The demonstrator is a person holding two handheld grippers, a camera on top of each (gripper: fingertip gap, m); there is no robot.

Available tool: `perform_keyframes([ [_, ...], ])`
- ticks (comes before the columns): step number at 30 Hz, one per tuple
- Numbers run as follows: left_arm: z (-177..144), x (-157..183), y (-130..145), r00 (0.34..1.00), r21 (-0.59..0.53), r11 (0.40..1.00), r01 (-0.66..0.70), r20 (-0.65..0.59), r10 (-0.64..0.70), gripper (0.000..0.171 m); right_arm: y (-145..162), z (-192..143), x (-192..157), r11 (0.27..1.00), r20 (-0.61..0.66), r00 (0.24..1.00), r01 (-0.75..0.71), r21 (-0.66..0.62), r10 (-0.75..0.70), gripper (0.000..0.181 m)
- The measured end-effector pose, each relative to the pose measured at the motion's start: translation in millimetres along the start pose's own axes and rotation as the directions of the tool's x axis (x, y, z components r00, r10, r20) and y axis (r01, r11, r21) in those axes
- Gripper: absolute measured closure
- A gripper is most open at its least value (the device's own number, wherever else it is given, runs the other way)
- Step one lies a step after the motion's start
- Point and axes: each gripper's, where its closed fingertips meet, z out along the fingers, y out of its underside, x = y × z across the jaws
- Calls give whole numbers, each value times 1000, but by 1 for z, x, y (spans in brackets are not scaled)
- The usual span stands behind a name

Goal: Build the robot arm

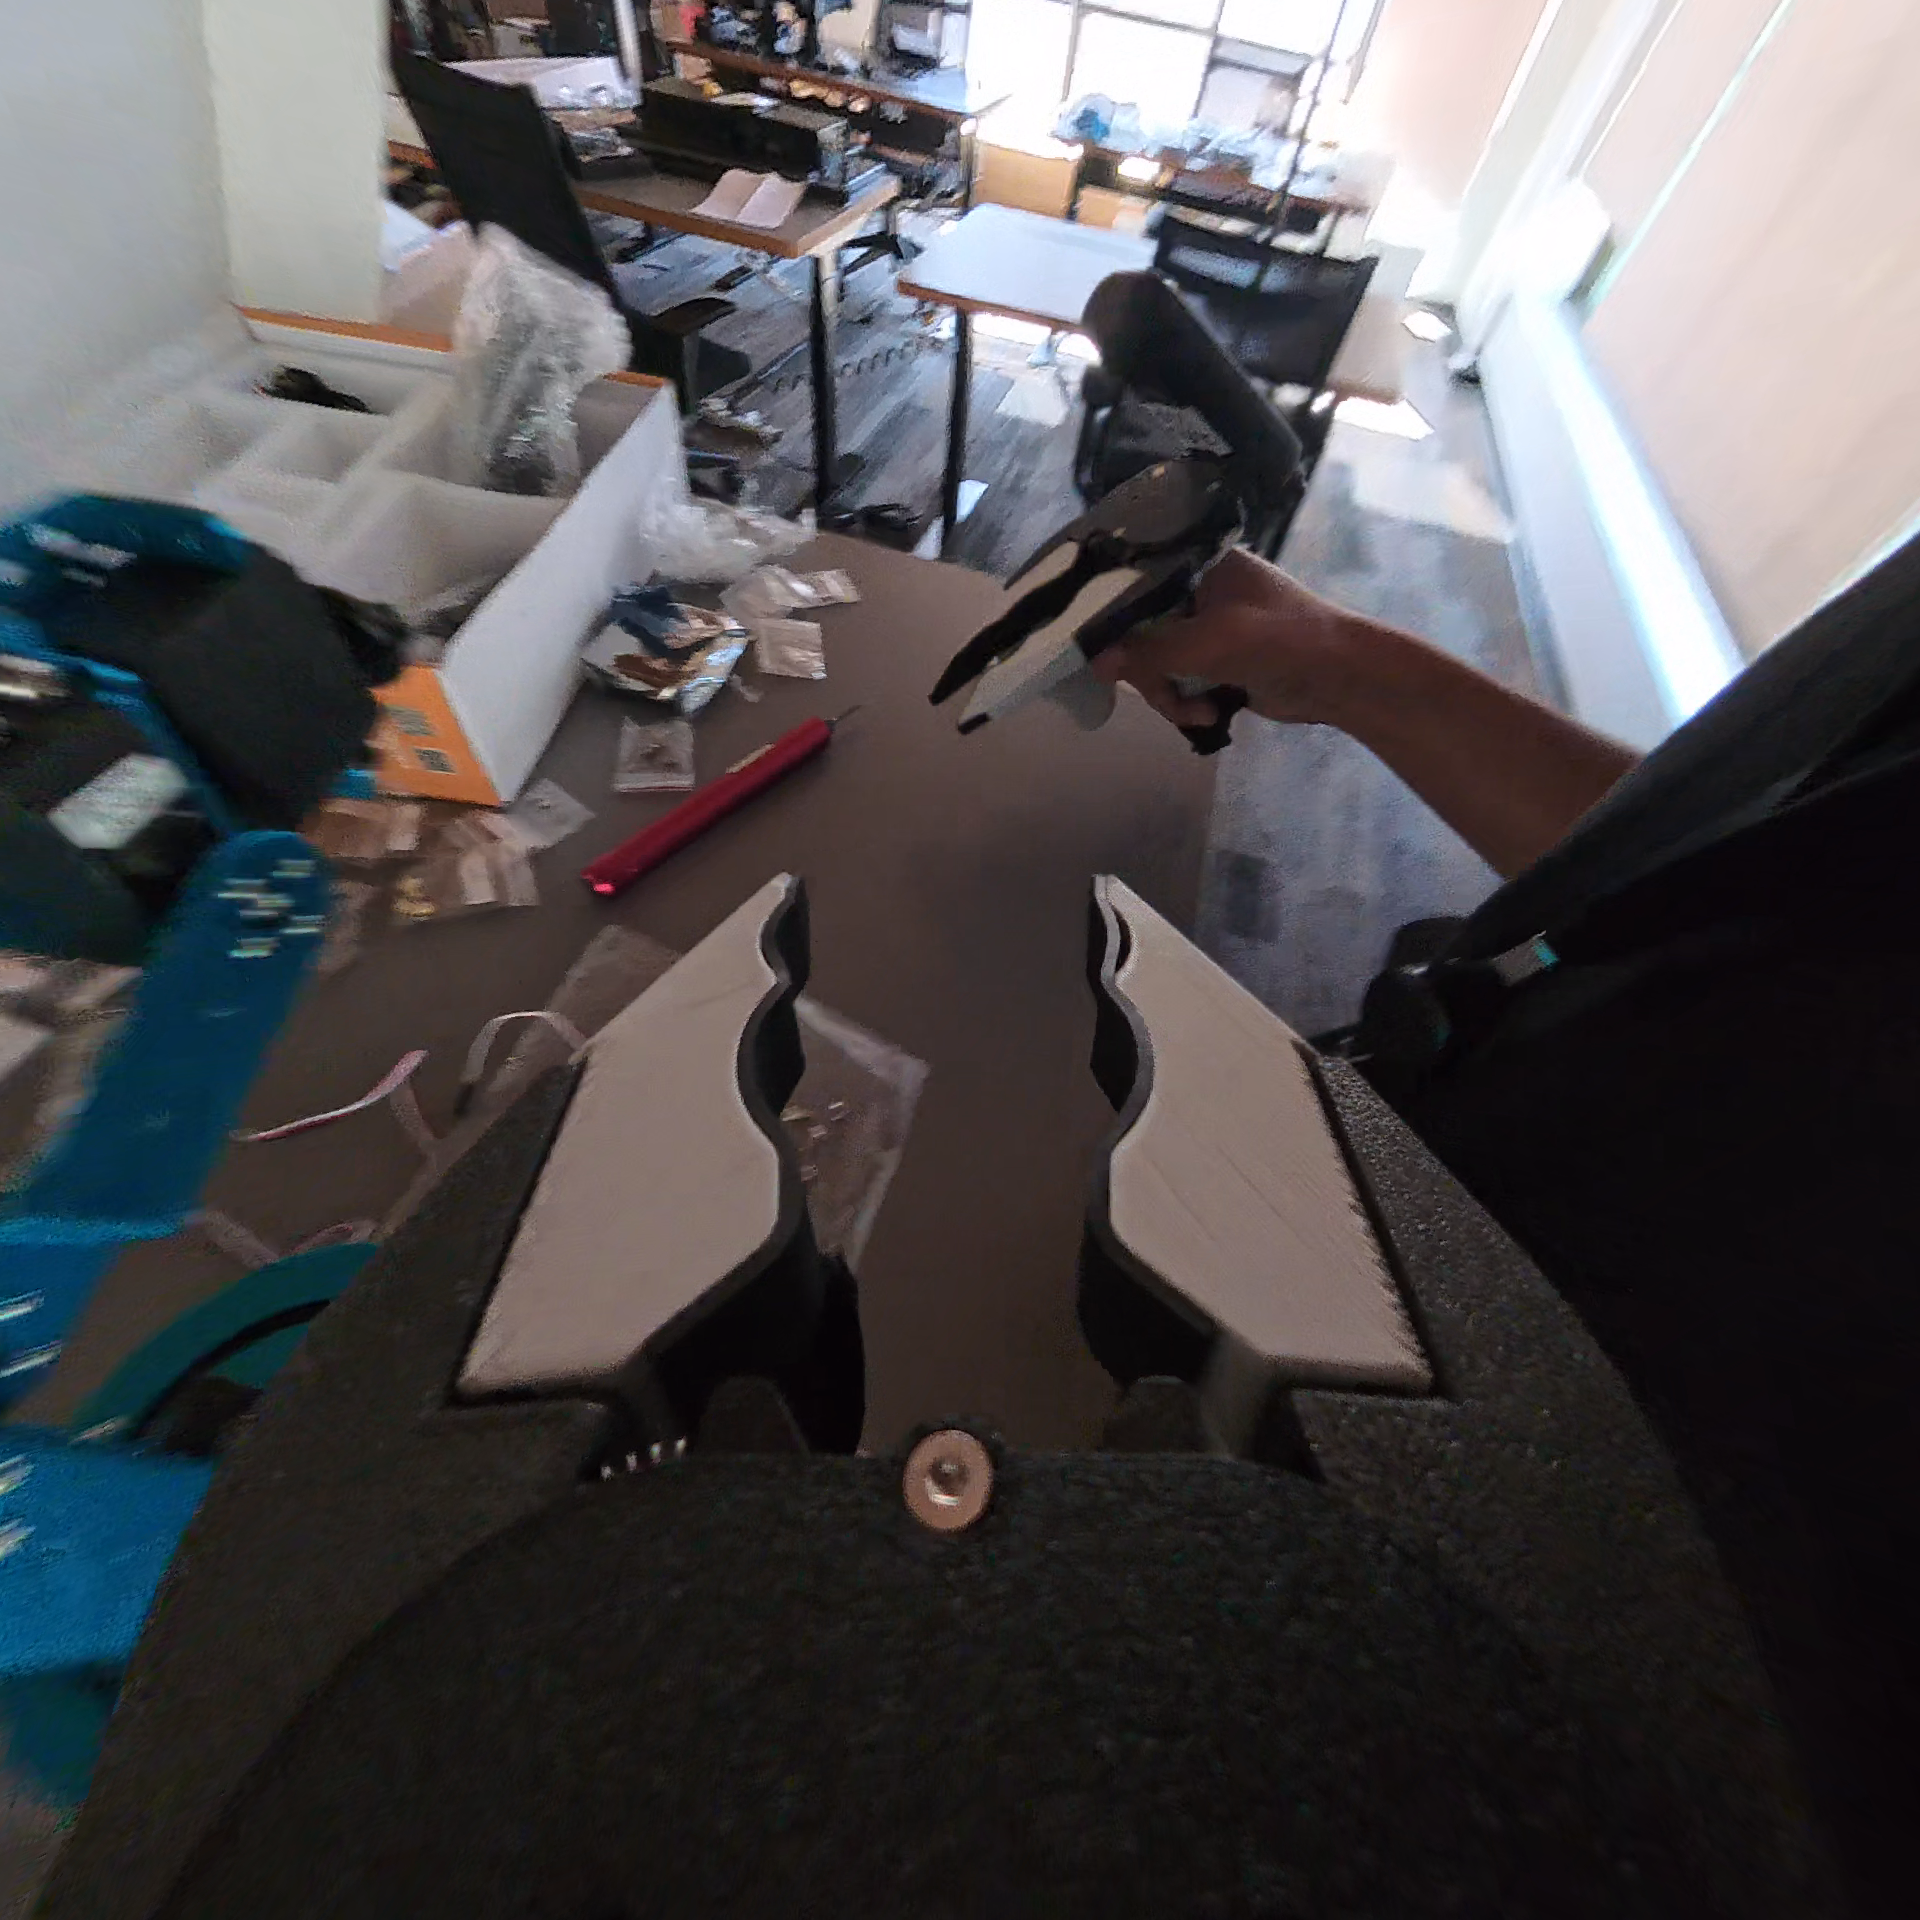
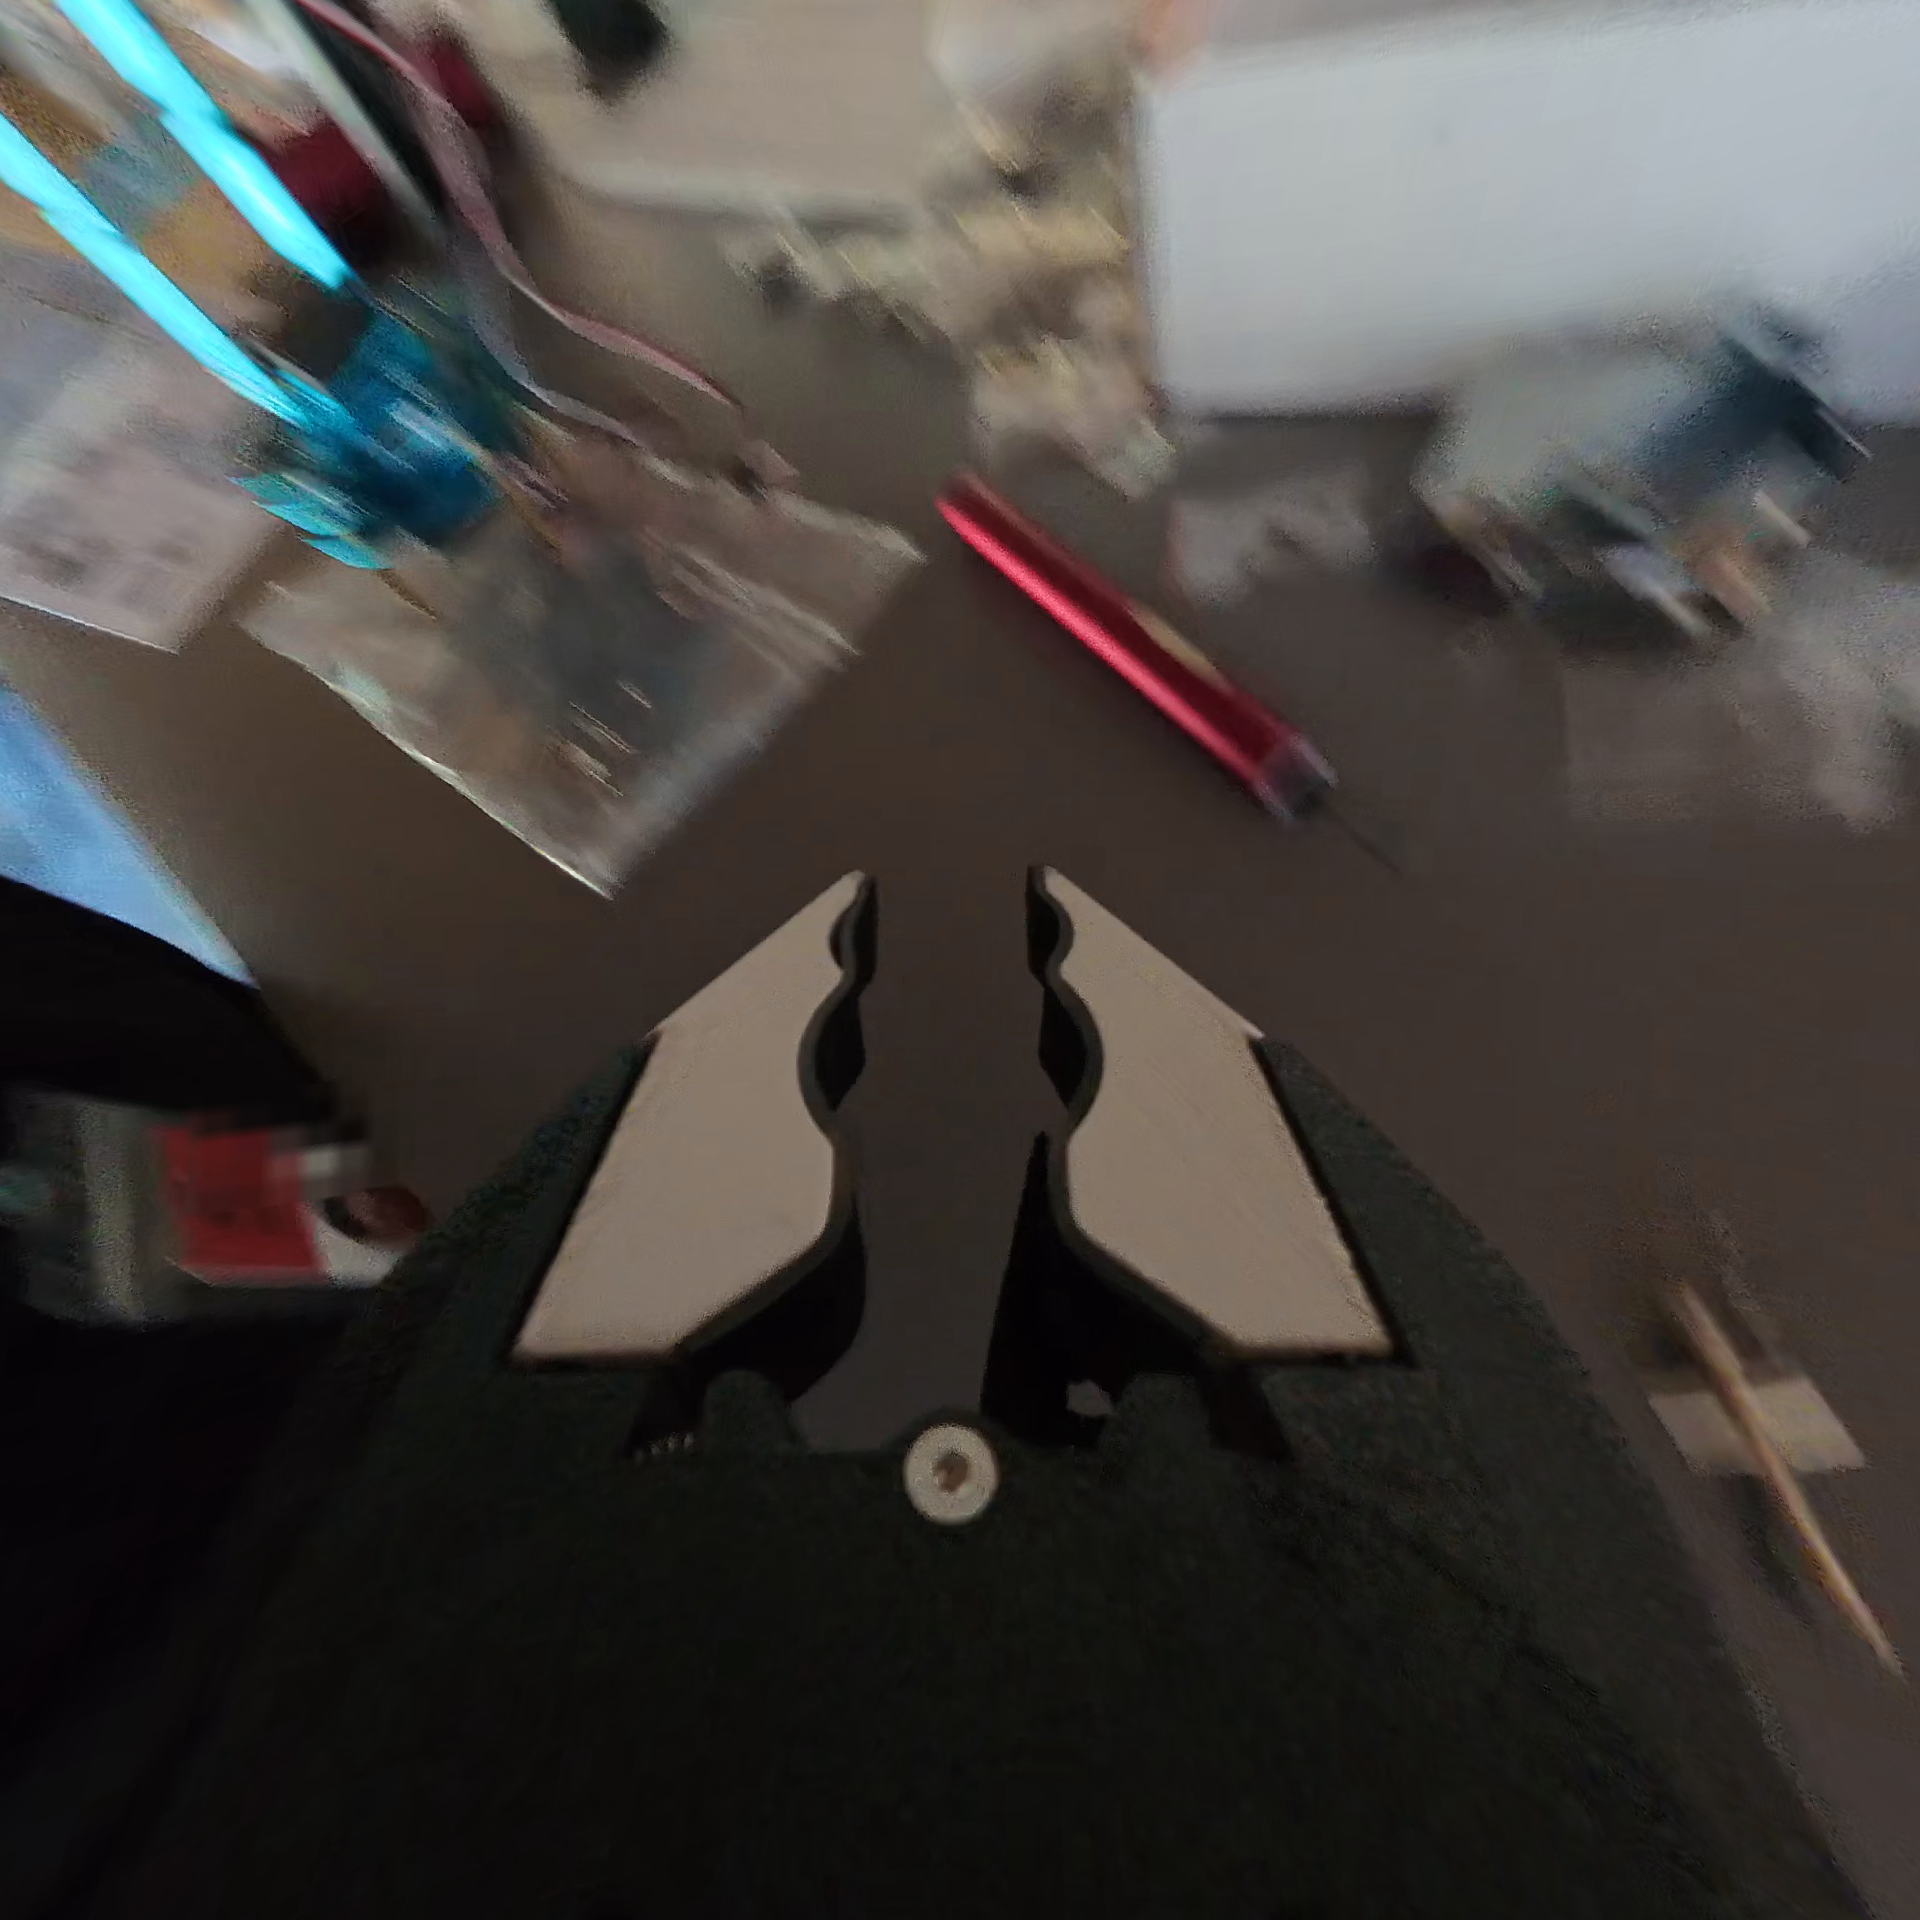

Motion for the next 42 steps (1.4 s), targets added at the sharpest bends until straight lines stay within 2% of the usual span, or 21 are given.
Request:
perform_keyframes([
  [3,-39,-37,-7,993,-46,999,-11,113,16,117,-61,50,-76,979,281,951,73,193,-126,147],
  [5,-74,-78,-9,971,-14,1000,20,240,-16,108,-87,86,-117,966,402,895,100,237,-191,141],
  [6,-89,-97,-7,957,18,999,39,287,-42,105,-102,100,-133,959,450,868,95,266,-211,139],
  [8,-105,-128,5,936,66,995,68,342,-87,94,-136,118,-152,932,552,810,-20,361,-196,135],
  [11,-98,-149,18,942,146,985,92,307,-134,80,-166,135,-168,897,727,678,-247,367,-111,126],
  [16,-71,-164,29,964,211,973,96,224,-144,77,-186,136,-182,818,829,546,-419,393,-119,134],
  [20,-54,-160,40,983,194,978,75,149,-105,95,-195,132,-184,762,844,508,-474,442,-174,149],
  [23,-52,-160,41,986,192,981,43,147,-72,96,-197,131,-182,735,817,538,-465,494,-209,150],
  [27,-51,-159,44,990,138,990,17,134,-35,97,-198,128,-185,738,790,552,-410,536,-267,152],
  [32,-52,-161,48,989,89,996,-6,146,-7,99,-205,126,-189,801,715,613,-213,560,-336,154],
  [37,-52,-162,49,990,80,997,-12,143,0,100,-212,124,-195,855,614,662,80,512,-430,155],
  [42,-51,-161,49,990,76,997,-16,141,5,99,-220,124,-206,835,530,647,395,382,-548,155],
])
